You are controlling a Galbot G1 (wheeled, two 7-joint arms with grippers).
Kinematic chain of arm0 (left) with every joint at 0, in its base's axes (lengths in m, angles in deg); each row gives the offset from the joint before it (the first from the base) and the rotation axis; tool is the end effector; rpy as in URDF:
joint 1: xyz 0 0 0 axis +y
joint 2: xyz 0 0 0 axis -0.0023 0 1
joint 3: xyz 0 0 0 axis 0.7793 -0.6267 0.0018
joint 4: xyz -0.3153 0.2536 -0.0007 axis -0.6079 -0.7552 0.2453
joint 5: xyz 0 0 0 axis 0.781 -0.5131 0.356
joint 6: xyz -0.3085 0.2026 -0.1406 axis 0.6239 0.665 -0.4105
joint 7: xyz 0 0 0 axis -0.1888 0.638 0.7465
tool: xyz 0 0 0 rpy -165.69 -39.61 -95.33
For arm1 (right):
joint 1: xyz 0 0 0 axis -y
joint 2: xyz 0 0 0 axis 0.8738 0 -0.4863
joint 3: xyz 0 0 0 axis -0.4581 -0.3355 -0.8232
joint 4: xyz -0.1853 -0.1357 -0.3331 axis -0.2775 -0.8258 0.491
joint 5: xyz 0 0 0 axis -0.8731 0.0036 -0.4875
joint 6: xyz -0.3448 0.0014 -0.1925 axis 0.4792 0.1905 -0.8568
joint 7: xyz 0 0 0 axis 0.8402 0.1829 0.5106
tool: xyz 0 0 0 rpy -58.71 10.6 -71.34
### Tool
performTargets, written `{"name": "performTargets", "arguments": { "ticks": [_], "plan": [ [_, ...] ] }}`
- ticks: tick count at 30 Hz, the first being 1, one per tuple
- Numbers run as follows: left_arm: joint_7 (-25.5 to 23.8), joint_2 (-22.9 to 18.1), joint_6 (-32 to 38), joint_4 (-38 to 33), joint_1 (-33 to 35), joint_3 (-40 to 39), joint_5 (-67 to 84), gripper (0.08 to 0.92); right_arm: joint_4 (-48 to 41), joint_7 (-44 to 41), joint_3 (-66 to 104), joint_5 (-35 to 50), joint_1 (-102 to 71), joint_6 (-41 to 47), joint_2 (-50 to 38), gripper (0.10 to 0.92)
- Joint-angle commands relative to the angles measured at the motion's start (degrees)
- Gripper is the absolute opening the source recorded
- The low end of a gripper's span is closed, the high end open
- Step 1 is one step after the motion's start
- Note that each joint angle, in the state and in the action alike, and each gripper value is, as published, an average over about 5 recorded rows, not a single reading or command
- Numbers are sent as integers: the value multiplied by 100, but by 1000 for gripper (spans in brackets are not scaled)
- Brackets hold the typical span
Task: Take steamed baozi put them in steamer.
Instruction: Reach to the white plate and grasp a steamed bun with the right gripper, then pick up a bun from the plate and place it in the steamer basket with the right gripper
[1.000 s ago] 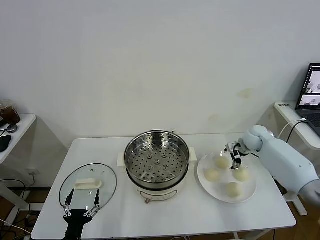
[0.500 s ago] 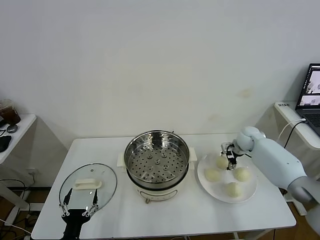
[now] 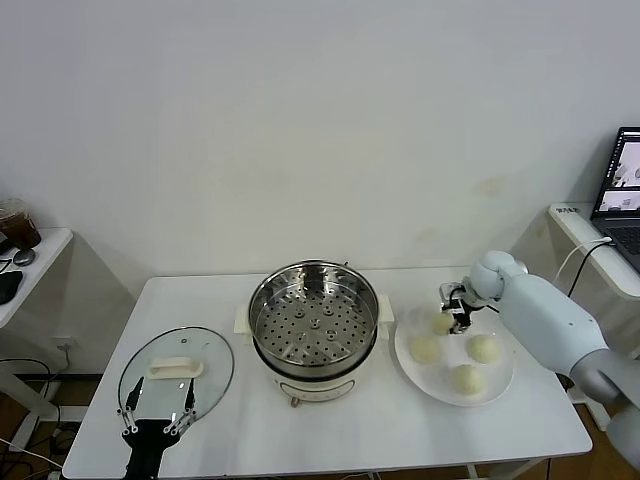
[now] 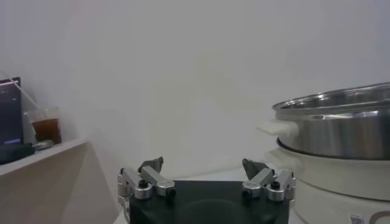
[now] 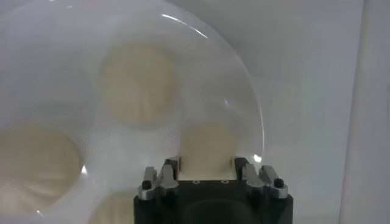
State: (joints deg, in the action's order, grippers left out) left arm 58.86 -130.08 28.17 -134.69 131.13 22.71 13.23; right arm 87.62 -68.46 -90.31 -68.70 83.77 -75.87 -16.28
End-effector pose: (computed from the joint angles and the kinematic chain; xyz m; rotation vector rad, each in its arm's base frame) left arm 0.1176 0.1002 -0.4120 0.1107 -3.1176 -0.3177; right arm 0.6455 -0.1657 -0.2789 1.1808 -1.3747 1.4922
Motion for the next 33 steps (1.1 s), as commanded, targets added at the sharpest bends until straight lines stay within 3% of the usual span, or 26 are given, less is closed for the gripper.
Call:
{"name": "performTargets", "arguments": {
  "ticks": [1, 6, 16, 24, 33],
  "plan": [
    [-3, -3, 14, -33, 19, 12, -11, 823, 102, 3, -14, 53, 25, 15, -50, 485],
    [-6, 6, 17, -70, 27, 26, -11, 823, 820, -20, -347, 635, 328, 100, -490, 458],
    [-41, 98, 16, -182, -36, 47, 54, 823, 2206, -115, -1959, 3005, 2657, -29, -1242, 456],
    [-66, 139, 2, -240, -58, 125, 120, 823, 2266, -197, -3205, 3745, 4297, -849, -329, 465],
    [-93, 103, -21, -227, -66, 302, 187, 823, 2029, -77, -3778, 3713, 4112, -2064, 1449, 465]
  ]
}}
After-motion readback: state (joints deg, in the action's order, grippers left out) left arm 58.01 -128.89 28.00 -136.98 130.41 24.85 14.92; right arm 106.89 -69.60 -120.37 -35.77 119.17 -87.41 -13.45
